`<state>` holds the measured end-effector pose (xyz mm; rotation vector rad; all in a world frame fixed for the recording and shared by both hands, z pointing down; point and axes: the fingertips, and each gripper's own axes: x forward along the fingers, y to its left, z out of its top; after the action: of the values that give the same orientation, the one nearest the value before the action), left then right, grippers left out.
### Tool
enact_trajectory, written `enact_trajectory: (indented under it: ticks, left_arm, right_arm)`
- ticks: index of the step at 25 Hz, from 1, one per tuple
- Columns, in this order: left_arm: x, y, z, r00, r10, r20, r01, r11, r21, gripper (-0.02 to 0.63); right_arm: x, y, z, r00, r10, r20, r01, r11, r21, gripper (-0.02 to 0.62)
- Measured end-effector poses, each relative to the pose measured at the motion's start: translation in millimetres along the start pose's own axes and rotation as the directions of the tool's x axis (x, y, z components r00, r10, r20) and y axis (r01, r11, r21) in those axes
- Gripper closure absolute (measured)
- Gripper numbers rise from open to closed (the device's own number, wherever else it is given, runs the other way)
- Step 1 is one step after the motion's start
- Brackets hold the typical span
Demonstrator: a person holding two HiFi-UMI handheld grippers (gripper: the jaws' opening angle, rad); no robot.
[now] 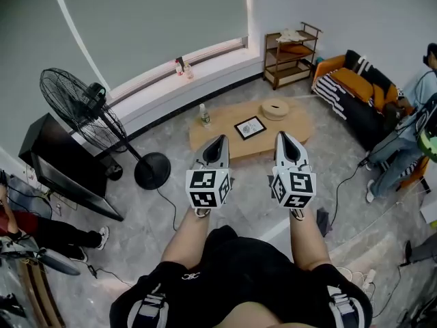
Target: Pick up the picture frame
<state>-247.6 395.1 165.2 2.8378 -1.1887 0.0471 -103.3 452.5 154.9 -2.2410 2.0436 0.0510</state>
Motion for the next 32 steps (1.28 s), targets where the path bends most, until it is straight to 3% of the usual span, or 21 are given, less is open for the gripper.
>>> enact_trajectory:
  ticks: [5,14,21,32]
  left_arm:
    - [30,-2,-4,0.999,-0.032,-0.003,0.032,0.999,0.022,0.591]
    - [113,11,-26,0.997,-0.072,-0.016,0.072,0.997,-0.009,0.591]
    - [208,40,-13,0.998,-0.059,-0.011,0.059,0.998,-0.023,0.591]
    - [357,123,-9,0.998,-0.041,-0.04,0.039,0.998,-0.048,0.591]
  right_arm:
    - [18,-16,-7,1.0,-0.021,0.003,0.021,1.0,0.003,0.578]
    - [75,-57,-33,0.998,-0.055,-0.008,0.054,0.998,-0.021,0.578]
    - [168,-95,-36,0.999,-0.04,-0.029,0.039,0.999,-0.029,0.578]
    - [347,-125,-57,0.997,-0.001,-0.072,-0.002,0.999,-0.044,0.578]
